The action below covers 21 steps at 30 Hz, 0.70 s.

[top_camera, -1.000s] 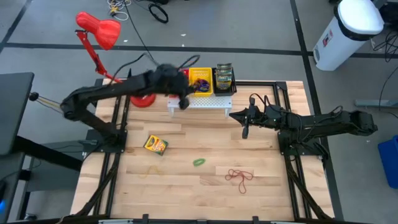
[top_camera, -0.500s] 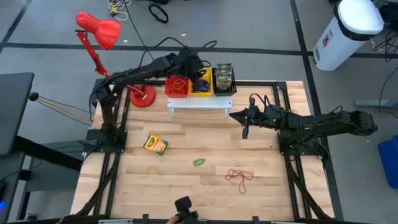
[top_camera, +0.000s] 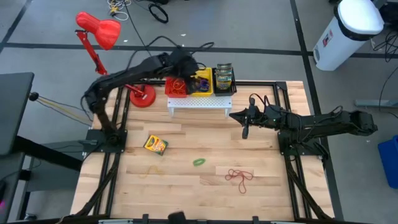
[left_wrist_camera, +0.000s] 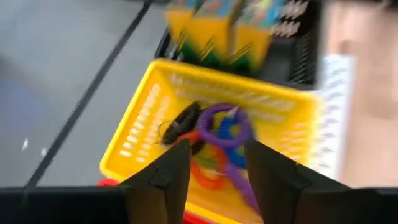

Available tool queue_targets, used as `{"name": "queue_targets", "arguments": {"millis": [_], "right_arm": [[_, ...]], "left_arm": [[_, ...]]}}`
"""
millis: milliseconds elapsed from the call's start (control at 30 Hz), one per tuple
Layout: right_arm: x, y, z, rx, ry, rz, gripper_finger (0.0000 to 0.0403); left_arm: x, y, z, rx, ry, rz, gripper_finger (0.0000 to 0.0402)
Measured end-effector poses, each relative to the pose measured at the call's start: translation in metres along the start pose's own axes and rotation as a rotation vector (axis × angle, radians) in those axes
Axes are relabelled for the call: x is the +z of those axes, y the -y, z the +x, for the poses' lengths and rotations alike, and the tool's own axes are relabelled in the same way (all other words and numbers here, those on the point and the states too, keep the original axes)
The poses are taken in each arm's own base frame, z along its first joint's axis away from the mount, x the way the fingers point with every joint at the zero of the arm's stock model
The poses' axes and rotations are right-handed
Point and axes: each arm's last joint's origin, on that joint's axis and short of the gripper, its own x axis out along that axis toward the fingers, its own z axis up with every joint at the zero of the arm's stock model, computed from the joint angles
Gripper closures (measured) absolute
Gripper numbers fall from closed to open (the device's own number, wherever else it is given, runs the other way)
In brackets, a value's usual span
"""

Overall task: Pick & Place Office Desk Supplies
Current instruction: Put the red rubber band into the red bin on the shelf

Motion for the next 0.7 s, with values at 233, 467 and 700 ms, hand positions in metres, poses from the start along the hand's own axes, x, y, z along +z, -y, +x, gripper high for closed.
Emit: {"name": "queue_targets", "arguments": {"millis": [233, 467, 700], "right_arm": [[-0.001, 0.000, 0.000, 0.000, -0.009, -0.001, 0.0382], [0.000, 0.000, 0.000, 0.000, 0.002, -0.001, 0.0382], [-0.001, 0.000, 0.001, 0.000, -0.002, 0.018, 0.0382]], "left_arm": [[-0.041, 0.056, -0.033, -0.119, 0.196, 0.053, 0.0318], [-0.109, 0.108, -0.042, -0.286, 0.519, 0.065, 0.0369], [-0.170, 0.128, -0.041, -0.349, 0.691, -0.007, 0.0385]]}}
